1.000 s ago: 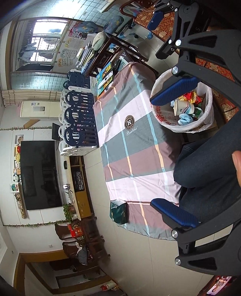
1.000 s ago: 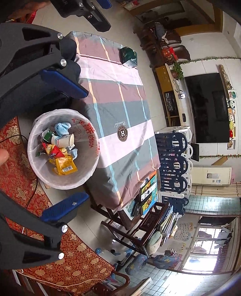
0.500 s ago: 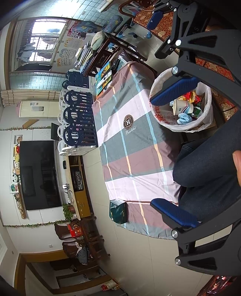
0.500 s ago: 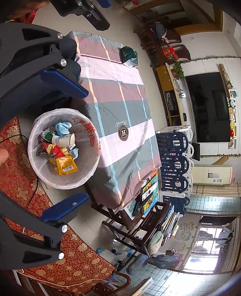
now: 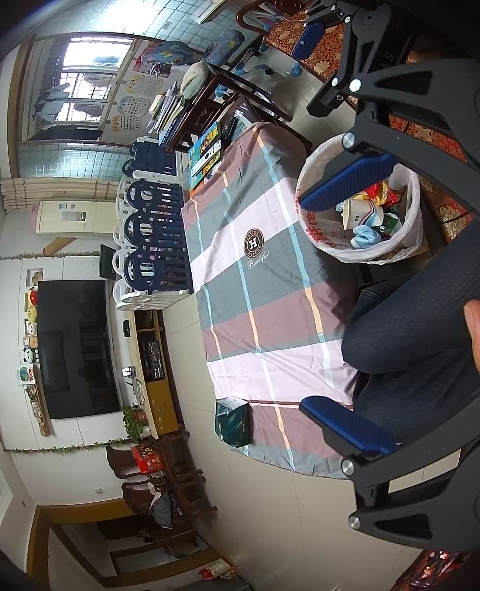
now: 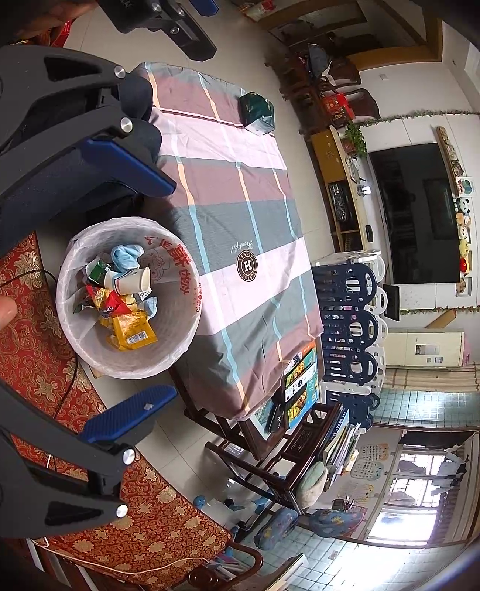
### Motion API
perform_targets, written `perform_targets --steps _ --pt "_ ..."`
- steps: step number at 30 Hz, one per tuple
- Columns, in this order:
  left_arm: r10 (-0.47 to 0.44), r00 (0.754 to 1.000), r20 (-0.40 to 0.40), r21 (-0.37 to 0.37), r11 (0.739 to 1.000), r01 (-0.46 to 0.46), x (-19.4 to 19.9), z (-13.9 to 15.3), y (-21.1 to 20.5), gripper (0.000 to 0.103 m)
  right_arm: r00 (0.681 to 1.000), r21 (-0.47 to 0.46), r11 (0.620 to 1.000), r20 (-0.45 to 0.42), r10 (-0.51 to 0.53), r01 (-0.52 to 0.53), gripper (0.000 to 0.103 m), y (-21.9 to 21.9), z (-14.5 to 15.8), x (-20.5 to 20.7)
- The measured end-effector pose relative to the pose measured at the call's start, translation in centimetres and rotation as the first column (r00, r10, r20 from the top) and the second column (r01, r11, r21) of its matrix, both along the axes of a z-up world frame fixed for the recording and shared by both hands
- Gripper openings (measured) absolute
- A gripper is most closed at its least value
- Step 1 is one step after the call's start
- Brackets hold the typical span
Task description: Collect trash
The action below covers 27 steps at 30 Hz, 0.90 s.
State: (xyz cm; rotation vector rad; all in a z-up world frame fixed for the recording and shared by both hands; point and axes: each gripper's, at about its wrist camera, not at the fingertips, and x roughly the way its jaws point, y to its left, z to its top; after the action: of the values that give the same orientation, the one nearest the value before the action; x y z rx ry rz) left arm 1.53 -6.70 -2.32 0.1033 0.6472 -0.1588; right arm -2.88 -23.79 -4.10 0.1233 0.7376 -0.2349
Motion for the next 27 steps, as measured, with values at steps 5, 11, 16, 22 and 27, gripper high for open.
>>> perform_targets --steps 5,11,16,22,27 --pt "0.001 1.000 -0.005 -0.002 1.000 -0.001 0.00 -0.18 -0.04 0.100 1.000 0.006 1.000 -0.010 0.002 -0.002 0.100 0.37 -0.36 0.16" --pt "0.001 1.000 -0.005 -0.002 1.000 -0.001 -0.06 -0.24 -0.04 0.100 1.000 0.006 1.000 -0.011 0.000 0.000 0.100 0.38 -0.38 0.29" --pt "0.002 1.000 -0.006 -0.001 1.000 -0.002 -0.01 -0.20 -0.01 0.100 1.000 0.008 1.000 -0.013 0.001 -0.001 0.100 0.42 -0.45 0.37" --pt "0.002 1.000 -0.008 -0.001 1.000 -0.002 -0.13 -0.45 0.00 0.100 1.000 0.009 1.000 -0.016 0.001 -0.001 0.100 0.49 -0.68 0.34" --pt "0.002 1.000 -0.008 -0.001 1.000 -0.002 -0.16 -0.45 0.01 0.100 1.000 0.011 1.000 -0.019 0.002 -0.001 0.100 0.51 -0.94 0.33"
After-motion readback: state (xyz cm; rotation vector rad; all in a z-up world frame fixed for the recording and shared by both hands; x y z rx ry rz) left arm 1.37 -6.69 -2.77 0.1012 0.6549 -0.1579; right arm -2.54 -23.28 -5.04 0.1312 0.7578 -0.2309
